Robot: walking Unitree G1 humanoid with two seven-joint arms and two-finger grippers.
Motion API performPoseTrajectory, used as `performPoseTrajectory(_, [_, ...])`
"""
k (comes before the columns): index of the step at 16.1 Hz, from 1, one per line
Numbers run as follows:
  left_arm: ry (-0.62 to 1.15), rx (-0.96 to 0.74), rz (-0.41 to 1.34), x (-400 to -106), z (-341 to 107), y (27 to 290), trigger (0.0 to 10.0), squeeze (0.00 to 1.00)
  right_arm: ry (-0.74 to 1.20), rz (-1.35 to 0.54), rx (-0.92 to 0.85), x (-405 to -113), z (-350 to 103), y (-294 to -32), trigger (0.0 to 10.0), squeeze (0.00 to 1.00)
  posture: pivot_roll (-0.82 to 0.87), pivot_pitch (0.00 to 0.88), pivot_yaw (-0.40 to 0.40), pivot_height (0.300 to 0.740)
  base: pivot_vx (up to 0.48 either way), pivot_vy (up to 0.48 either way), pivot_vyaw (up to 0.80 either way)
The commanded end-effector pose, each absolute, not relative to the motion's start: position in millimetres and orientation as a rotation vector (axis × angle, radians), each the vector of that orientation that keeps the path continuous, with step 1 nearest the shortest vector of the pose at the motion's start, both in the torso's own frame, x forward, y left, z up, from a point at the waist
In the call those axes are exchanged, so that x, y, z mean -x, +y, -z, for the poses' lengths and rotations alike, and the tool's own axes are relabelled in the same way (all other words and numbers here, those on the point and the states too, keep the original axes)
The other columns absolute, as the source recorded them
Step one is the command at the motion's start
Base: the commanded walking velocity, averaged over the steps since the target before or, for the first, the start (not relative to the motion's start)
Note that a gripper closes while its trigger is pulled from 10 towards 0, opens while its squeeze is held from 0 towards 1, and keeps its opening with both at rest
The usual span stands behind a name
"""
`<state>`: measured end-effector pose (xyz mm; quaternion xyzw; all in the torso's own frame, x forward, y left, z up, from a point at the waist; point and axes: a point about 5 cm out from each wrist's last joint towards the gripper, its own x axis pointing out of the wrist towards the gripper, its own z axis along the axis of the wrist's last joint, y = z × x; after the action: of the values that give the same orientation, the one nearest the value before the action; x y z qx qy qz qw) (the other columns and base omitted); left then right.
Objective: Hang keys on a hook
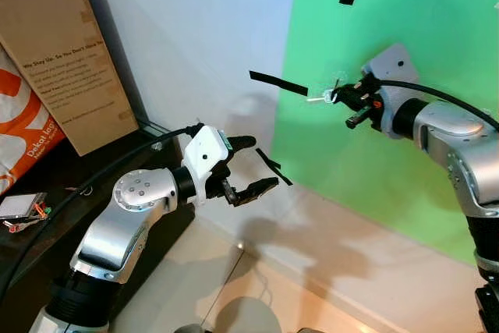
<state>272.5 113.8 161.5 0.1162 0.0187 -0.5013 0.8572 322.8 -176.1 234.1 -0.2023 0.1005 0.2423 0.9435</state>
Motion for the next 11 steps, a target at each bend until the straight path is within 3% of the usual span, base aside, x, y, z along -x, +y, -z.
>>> performPoseTrajectory(1, [0.021, -0.239, 1.037, -275, -165, 116, 10.0, 0.0, 0.177, -0.486, 0.429, -324, -238, -174, 10.0, 0.0, -0.06, 0.0, -0.014, 0.74, 0.0, 0.0, 0.0])
performPoseTrajectory(11, [0.025, -0.243, 1.041, -274, -163, 116, 10.0, 0.0, 0.195, -0.398, 0.473, -331, -235, -185, 10.0, 0.0, -0.06, 0.0, -0.02, 0.74, 0.0, 0.0, 0.0])
